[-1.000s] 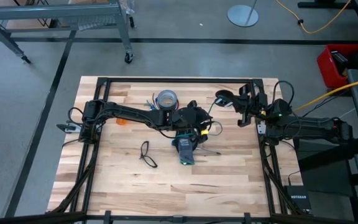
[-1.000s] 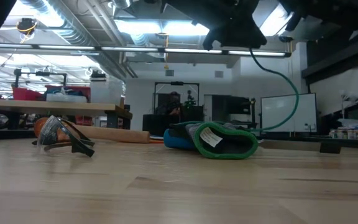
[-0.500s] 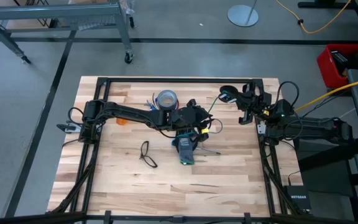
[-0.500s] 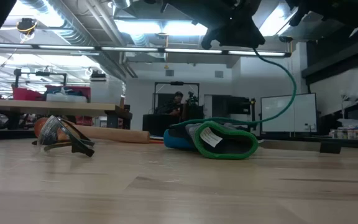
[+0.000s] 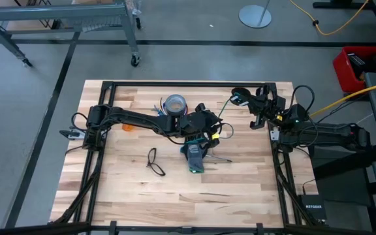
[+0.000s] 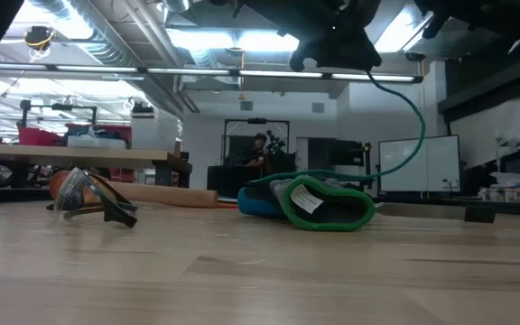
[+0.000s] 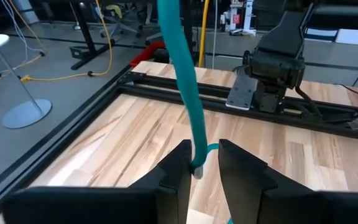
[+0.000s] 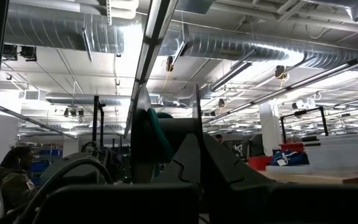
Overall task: Coil cords
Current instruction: Coil the green wire on the black spool
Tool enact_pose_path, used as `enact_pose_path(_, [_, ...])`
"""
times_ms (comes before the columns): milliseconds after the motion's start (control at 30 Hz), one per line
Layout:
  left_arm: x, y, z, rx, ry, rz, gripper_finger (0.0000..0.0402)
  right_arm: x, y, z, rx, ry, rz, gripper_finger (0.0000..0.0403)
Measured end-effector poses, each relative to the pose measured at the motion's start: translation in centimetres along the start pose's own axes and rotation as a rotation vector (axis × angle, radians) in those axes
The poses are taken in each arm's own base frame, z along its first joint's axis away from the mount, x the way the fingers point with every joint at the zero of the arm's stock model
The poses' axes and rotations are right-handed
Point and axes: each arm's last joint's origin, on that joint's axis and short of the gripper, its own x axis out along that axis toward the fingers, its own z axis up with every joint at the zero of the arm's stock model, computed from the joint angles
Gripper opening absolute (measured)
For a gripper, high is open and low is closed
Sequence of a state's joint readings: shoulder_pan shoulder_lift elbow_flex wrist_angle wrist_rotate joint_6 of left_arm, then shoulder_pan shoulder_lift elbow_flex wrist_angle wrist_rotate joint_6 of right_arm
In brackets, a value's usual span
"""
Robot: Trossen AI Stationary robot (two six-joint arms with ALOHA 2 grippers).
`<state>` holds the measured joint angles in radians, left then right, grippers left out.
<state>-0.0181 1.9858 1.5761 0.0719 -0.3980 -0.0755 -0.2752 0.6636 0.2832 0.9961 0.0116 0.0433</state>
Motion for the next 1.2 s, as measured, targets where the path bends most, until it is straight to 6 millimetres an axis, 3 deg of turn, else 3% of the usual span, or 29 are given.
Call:
enact_pose_path(200, [0.0, 0.1, 0.0, -0.007, -0.002, 0.018, 0.001, 0.0, -0.1, 0.0, -0.001, -0.002, -0.032, 0.0001])
enact_pose_path(600, [0.8, 0.3, -0.8, -0.157, 0.016, 0.024, 0.0003, 0.2, -0.1, -0.6, 0.001, 0.028, -0.035, 0.0001])
enact_pose_path(900, [2.5, 1.0, -2.6, -0.3, 0.097, -0.072, 0.0001, 0.9, -0.2, -2.9, 0.027, 0.134, -0.058, 0.0001])
enact_pose_path(1200, [2.7, 1.0, -2.7, -0.318, 0.124, -0.187, 0.0001, 1.2, -0.8, -5.1, 0.009, 0.231, -0.209, 0.0001])
